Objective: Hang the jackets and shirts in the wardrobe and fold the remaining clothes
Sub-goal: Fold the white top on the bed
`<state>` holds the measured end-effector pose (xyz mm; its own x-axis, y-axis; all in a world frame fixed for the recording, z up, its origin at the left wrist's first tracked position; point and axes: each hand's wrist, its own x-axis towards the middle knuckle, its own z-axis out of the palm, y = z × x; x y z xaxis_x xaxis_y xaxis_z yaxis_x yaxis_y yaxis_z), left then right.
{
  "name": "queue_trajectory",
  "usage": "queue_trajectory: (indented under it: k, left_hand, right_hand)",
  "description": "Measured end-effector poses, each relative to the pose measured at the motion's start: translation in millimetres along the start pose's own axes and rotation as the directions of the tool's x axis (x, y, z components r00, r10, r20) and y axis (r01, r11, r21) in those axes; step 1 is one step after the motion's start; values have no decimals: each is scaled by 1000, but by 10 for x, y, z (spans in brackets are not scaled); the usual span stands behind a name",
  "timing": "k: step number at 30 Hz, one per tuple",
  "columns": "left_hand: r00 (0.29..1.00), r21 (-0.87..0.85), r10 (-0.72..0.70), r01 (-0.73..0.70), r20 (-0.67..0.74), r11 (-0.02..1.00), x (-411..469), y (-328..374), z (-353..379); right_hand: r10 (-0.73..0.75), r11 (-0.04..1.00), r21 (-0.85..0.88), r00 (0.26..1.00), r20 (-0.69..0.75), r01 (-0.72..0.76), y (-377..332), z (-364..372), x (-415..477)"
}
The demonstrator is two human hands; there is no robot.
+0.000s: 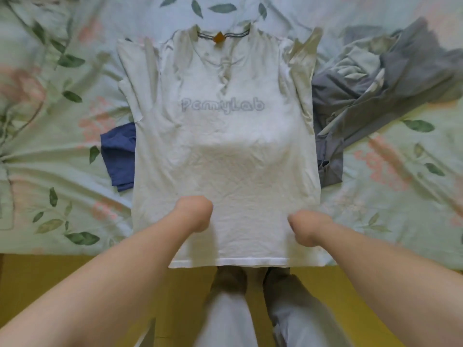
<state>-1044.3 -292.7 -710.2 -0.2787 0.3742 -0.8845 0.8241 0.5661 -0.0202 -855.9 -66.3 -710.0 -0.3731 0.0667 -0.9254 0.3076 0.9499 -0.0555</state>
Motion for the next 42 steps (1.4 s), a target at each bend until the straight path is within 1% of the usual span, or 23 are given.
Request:
queue_trajectory:
  k: [2,4,6,9,11,13,16,17,18,19,21,23,24,26,28,30,32,34,36,37,39,40,42]
  left_hand:
    - [974,-102,-11,-13,-228,995,217,76,-576]
    - [905,-193,-50,-36,-423,981,452,140,-1105]
    - [851,-278,-88,-70,-517,958,704,190,-1550]
    - [809,-435,-164,-122,-564,892,1146,274,-2089]
    - [771,-513,-199,-188,-605,837,1425,379,-2375]
    - [753,-591,-215,-271,-622,760,1669,508,-2610]
    - [742,-709,-280,-350,-609,613,1940,658,-2893]
    - [744,-749,-308,-371,-593,549,2002,691,-2982]
    - [744,-782,-331,-395,-580,482,2043,716,-3074]
    - [741,-805,-356,-415,-569,423,2070,734,-3170]
    - [726,-825,-400,-440,-559,355,2103,754,-3384]
    - [762,-850,-379,-442,-524,286,2100,774,-3589]
    - [800,-864,-337,-423,-497,272,2092,787,-3682]
    - [856,-878,-279,-334,-435,343,2048,826,-3824]
    - [853,-861,-315,-258,-416,439,2056,858,-3914]
    - [792,-862,-428,-229,-435,453,2133,855,-3973]
    - [716,-899,-554,-264,-426,350,2164,813,-3966]
    - [650,-904,-629,-337,-426,264,2144,712,-3880]
    - [565,-904,-712,-338,-417,262,2146,550,-3737]
    - [526,-919,-760,-303,-382,253,2162,461,-3630]
    - [441,-943,-847,-278,-296,185,2192,321,-3416]
    - [417,-953,-874,-264,-250,147,2180,280,-3322]
    - [401,-972,-904,-228,-148,57,2158,228,-3187]
  right_hand:
    - [106,969,244,968,-228,-48,176,-468,169]
    - [281,866,497,870,-405,-49,384,-988,365]
    - [435,738,675,753,-494,16,613,-1497,565]
    - [562,585,794,622,-545,167,1009,-2115,908]
    - [585,562,792,562,-585,239,1239,-2403,1117]
    - [554,639,735,528,-644,227,1390,-2597,1280]
    - [442,776,616,578,-686,137,1452,-2733,1443]
    - [407,813,568,577,-708,124,1448,-2731,1478]
    - [401,818,557,554,-730,142,1436,-2703,1495]
    - [416,793,577,517,-748,197,1425,-2653,1497]
    - [481,698,624,415,-772,352,1364,-2495,1456]
    - [496,654,592,323,-806,471,1251,-2340,1369]
    - [461,677,545,293,-838,495,1188,-2268,1331]
    - [329,757,413,251,-910,507,1052,-2160,1262]
    - [215,807,295,210,-954,512,950,-2104,1225]
    - [149,817,235,200,-968,526,866,-2092,1205]
    - [142,790,241,215,-966,563,806,-2095,1202]
    - [169,743,291,251,-953,603,767,-2076,1202]
    - [177,709,344,317,-932,616,734,-2030,1202]
    - [163,709,359,354,-921,607,720,-2000,1210]
    - [113,734,360,419,-901,576,703,-1941,1243]
    - [79,745,350,446,-892,568,697,-1916,1264]
    - [12,768,321,490,-872,554,676,-1877,1314]
